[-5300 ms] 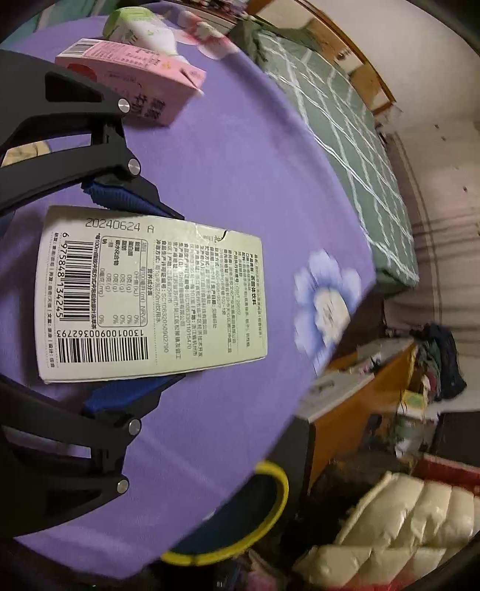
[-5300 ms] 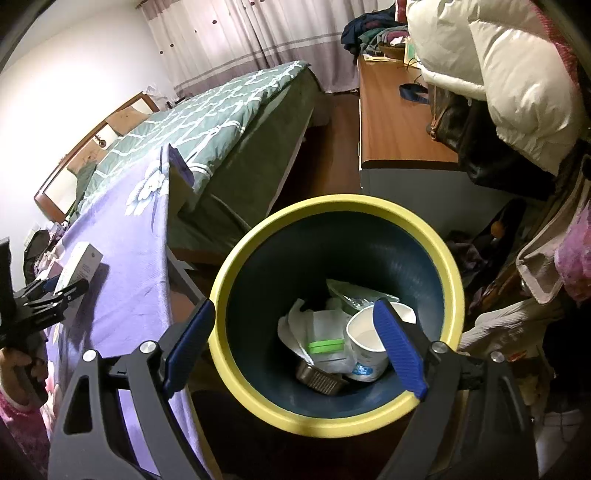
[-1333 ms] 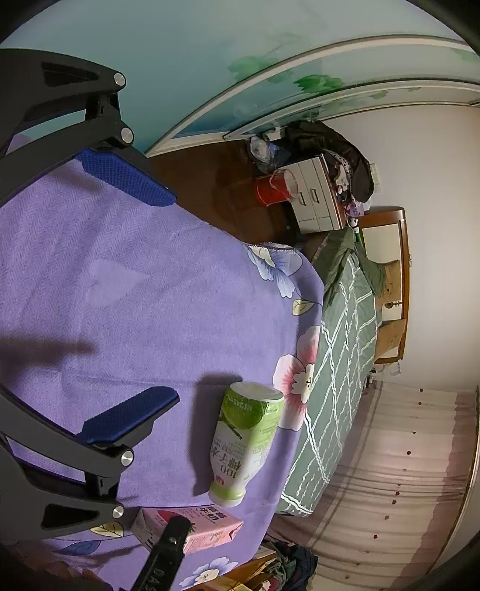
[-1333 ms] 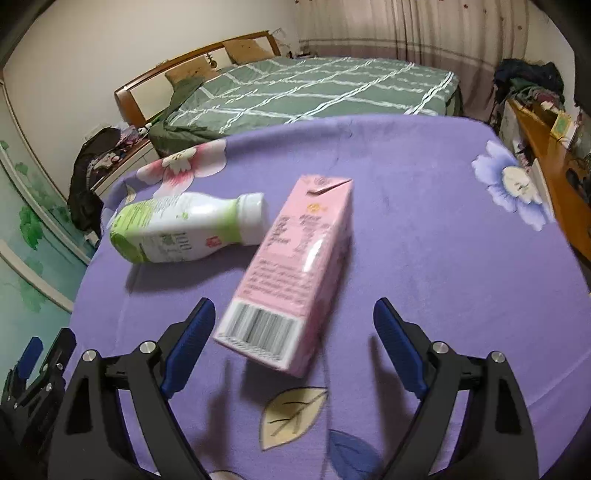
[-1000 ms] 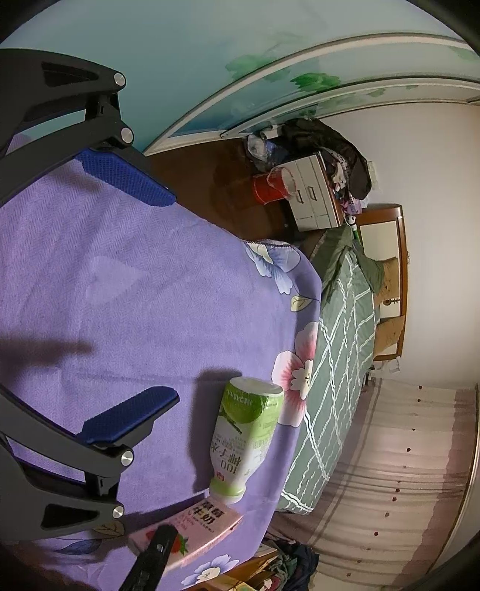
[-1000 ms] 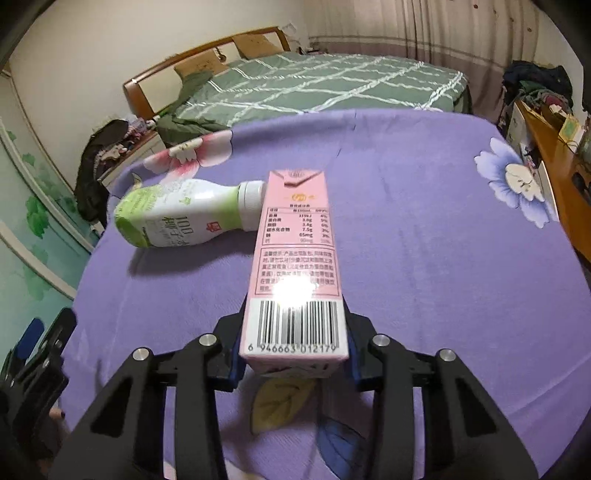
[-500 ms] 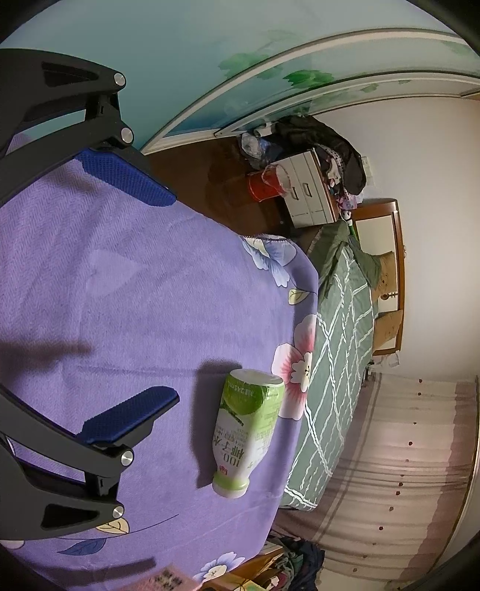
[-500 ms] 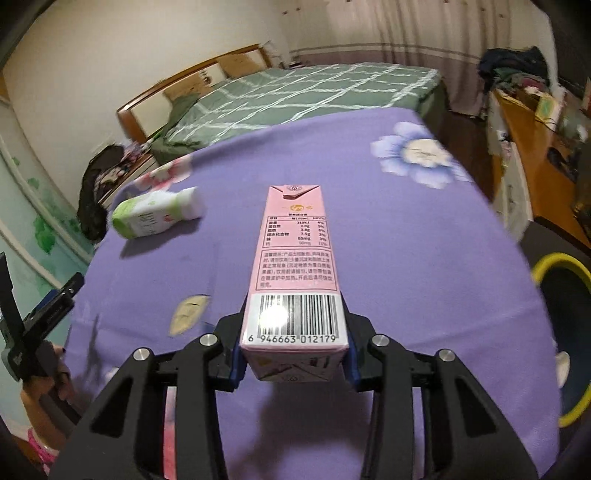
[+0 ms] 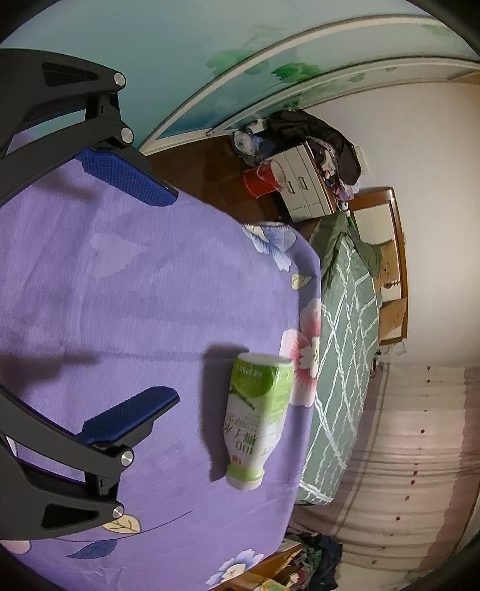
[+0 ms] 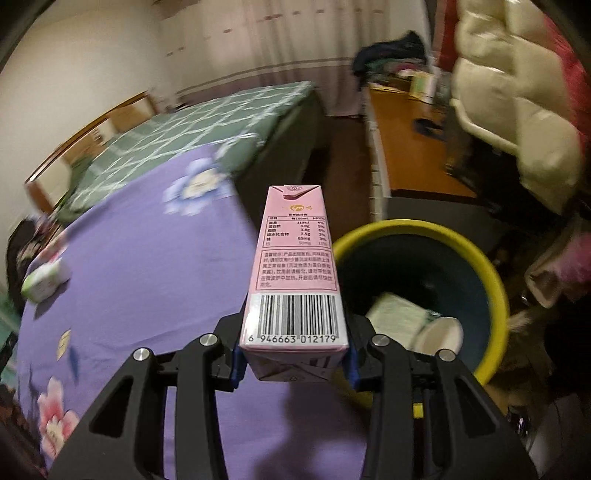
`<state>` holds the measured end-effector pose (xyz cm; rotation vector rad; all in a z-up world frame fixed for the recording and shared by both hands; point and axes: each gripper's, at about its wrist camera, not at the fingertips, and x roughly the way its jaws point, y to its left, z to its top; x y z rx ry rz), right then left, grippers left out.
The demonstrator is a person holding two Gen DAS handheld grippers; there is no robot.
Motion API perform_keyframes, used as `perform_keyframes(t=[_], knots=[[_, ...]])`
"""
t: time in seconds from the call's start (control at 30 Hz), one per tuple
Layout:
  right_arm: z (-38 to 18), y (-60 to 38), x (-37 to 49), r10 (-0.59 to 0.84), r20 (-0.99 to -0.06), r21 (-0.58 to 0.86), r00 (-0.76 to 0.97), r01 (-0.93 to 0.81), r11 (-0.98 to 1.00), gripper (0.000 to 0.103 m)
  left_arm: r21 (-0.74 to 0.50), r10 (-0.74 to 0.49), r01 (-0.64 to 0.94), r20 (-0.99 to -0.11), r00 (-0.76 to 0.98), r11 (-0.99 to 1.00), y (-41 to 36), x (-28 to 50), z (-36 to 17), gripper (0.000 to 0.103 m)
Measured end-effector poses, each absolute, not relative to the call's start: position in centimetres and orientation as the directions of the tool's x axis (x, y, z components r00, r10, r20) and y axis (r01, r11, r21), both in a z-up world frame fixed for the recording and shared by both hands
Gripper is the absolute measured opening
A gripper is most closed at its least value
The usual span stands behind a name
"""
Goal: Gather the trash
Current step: 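Carry the pink carton over the bin and open the right gripper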
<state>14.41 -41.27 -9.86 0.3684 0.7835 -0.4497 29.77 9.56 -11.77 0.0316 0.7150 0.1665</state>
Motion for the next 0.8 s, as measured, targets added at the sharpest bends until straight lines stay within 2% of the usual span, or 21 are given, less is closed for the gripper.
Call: perform_keyframes(t=[0.4, 0.43, 0.5, 0.8], knots=[[-11.9, -47.0, 12.0, -0.310, -0.762, 0.150, 0.568, 0.621, 0.769, 0.040, 0.076, 0.099, -0.064, -0.675, 0.731, 0.995, 5.7, 29.5, -11.0, 0.097], [-11.9, -47.2, 11.7, -0.310, -0.762, 0.157, 0.569, 0.627, 0.763, 0.048, 0.076, 0.096, -0.060, -0.674, 0.733, 0.995, 5.5, 29.6, -10.8, 0.097], [-12.0, -47.6, 11.4, -0.307, -0.759, 0.177, 0.574, 0.636, 0.751, 0.056, 0.079, 0.091, -0.051, -0.670, 0.737, 0.996, 5.0, 29.6, -10.3, 0.097], [-10.9, -44.9, 12.9, -0.225, -0.738, 0.218, 0.636, 0.541, 0.812, 0.062, 0.122, 0.086, -0.006, -0.667, 0.740, 0.993, 3.9, 30.7, -9.3, 0.097]])
